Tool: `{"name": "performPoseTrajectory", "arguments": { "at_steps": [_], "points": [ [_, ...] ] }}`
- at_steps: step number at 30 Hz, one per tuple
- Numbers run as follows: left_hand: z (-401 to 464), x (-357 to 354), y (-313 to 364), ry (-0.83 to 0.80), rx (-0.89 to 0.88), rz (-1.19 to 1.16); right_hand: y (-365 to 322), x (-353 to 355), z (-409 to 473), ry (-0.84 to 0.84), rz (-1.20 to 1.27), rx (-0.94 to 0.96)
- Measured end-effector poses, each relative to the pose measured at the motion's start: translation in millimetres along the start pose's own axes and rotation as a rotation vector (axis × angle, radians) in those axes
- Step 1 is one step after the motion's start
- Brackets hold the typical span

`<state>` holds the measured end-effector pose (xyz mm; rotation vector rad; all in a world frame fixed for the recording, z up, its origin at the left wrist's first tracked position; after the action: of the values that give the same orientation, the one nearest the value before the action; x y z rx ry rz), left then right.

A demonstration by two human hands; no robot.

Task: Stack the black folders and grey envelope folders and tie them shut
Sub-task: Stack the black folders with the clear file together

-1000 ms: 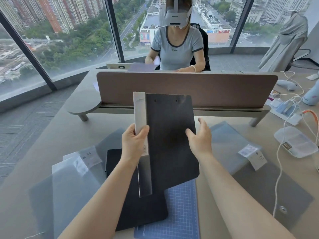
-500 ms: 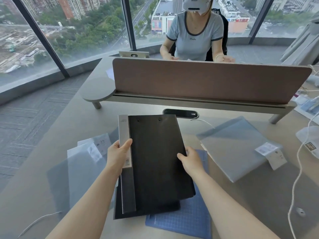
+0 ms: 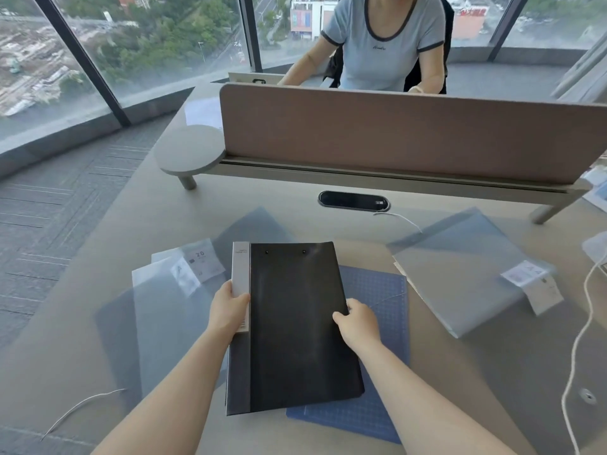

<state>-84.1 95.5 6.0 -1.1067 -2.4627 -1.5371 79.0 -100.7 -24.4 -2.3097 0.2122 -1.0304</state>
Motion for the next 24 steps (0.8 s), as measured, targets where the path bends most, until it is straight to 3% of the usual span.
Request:
{"name": "performPoseTrajectory", "arguments": {
  "at_steps": [9, 19, 24],
  "points": [
    [21, 0, -28, 0.065, 0.033, 0.112, 6, -10, 6, -0.003, -0.091, -0.023],
    [20, -4, -20, 0.062, 0.121, -0.031, 3, -12, 10, -0.032, -0.044, -0.042],
    [19, -7, -14, 0.068, 0.131, -0.151, 2, -4, 7, 0.011, 0.151, -0.07]
  ]
}}
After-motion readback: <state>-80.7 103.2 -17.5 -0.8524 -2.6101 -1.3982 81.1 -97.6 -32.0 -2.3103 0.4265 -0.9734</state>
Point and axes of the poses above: each hand's wrist, its own z-axis towards the middle knuckle, its own x-axis out of the back of the hand, y = z × x, the point moved 2 cm from there along z, towards the middle knuckle, and after that the axes turned 6 degrees about -z, right-handed, at the moved point
